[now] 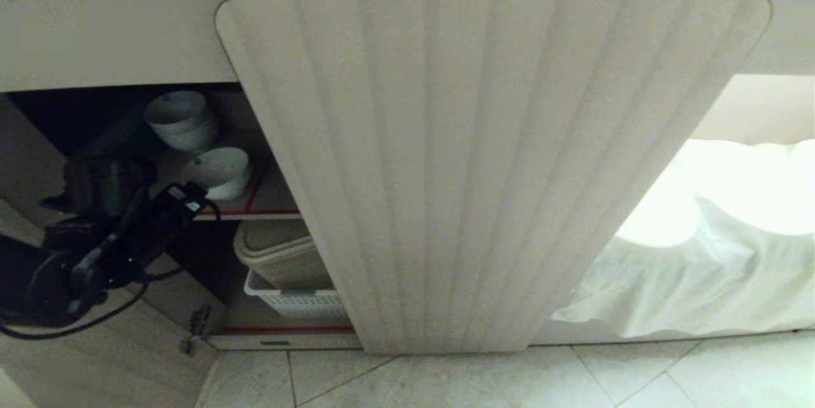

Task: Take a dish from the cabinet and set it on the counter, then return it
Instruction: Take the bowl from the cabinet

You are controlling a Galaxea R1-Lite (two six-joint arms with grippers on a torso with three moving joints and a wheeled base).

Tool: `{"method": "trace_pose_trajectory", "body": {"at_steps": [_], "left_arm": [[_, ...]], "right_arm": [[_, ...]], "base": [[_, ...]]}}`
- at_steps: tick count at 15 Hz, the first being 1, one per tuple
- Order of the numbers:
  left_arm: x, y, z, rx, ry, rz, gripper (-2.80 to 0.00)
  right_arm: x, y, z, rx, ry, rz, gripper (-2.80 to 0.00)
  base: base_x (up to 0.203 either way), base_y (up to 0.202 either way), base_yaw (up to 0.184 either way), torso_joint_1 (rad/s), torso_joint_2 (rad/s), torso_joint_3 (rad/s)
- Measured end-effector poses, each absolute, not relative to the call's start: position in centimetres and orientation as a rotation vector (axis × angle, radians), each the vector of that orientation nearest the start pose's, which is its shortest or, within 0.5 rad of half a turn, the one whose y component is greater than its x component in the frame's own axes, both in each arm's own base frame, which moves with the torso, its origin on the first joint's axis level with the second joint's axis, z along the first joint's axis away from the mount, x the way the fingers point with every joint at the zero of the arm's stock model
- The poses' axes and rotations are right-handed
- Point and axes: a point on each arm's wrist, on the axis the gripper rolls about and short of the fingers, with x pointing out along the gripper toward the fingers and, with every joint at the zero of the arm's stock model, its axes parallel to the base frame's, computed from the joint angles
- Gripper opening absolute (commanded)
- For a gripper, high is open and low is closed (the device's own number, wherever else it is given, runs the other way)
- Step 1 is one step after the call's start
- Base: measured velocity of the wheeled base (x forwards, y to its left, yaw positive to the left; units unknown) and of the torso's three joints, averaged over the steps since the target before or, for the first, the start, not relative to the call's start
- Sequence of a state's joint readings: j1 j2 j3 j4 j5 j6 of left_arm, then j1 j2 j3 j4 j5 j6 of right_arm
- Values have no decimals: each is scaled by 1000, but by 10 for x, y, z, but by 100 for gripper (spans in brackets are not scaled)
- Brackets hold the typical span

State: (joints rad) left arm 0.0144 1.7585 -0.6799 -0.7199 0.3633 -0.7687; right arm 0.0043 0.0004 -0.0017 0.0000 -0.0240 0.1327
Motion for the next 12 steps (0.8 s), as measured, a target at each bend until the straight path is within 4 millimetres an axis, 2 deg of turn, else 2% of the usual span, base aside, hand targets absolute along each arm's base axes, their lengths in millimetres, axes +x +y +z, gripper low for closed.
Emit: {"method": "trace_pose_trajectory", "body": {"at_steps": [8,12], "left_arm": [[316,18,133,-678,222,530,0],[323,18,135,-670,256,543,0]], "right_arm": [[-23,-1,76,133,-3,-20,-280],[-23,-1,76,133,-2,-20,-280]], "base": [[0,0,0,0,0,0],[0,0,0,0,0,0]]}}
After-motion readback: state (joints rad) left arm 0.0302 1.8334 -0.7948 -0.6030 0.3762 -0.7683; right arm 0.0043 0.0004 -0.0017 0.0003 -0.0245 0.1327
